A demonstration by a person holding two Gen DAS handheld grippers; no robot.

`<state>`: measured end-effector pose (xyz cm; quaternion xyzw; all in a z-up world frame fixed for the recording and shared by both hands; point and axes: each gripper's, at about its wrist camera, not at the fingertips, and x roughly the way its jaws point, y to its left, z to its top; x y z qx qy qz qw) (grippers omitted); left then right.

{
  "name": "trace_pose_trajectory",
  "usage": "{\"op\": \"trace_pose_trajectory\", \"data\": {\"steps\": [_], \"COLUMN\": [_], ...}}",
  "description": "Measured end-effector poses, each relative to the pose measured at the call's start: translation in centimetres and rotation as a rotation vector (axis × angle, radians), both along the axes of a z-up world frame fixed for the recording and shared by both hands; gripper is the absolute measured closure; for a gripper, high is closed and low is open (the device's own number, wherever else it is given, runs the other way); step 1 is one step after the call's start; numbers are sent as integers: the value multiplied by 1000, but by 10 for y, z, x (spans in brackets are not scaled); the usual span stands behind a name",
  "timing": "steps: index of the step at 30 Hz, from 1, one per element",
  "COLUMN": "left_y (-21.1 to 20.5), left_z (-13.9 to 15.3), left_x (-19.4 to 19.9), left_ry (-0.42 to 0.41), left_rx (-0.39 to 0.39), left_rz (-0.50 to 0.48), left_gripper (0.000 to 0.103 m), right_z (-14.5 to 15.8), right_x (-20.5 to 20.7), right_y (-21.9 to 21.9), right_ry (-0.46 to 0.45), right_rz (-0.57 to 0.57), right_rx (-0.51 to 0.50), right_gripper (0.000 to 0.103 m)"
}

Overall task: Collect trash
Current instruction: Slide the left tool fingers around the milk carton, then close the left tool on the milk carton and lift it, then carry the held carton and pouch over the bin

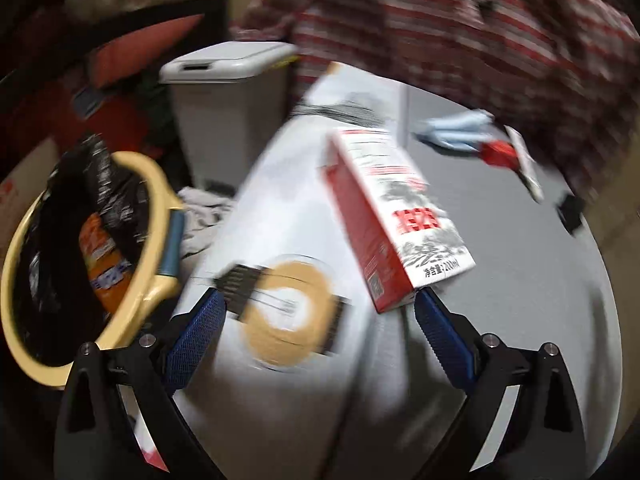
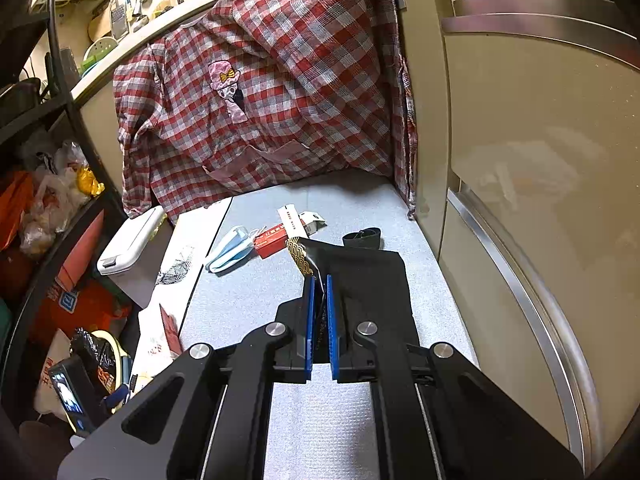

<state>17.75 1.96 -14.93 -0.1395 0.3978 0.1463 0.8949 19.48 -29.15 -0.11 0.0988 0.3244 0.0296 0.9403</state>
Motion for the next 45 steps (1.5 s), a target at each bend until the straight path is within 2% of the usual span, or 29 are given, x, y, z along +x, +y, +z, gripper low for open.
{"op": "trace_pose_trajectory", "data": {"steps": [3,8,13,21,23,27,32,36,45], "left_y": [3,-28,-41,-25,-25,-23,-23,-31,-27], "left_z": [5,16,22,12,10,7,14,23,60], "left_x": [-3,-2,19,39,41,43,34,26,14], "left_ry": [-34,-89,-117,-43,-36,-25,-79,-127,-223], "left_rx": [17,99,146,58,49,29,36,95,95], "left_rz": [12,-127,-195,-158,-160,-176,-177,-215,-214], "left_gripper": [10,10,10,13,16,45,49,53,53], "right_z": [0,-2,-5,-7,-7,-7,-7,-7,-9], "right_x": [0,2,3,6,6,5,5,5,4], "right_y": [2,6,4,2,4,4,5,5,5], "right_ry": [3,11,19,25,24,25,26,25,27], "right_rz": [2,3,4,11,14,12,11,14,16], "right_rx": [-4,-8,-15,-9,-11,-11,-13,-13,-8], "right_gripper": [97,97,97,97,97,97,97,97,97]}}
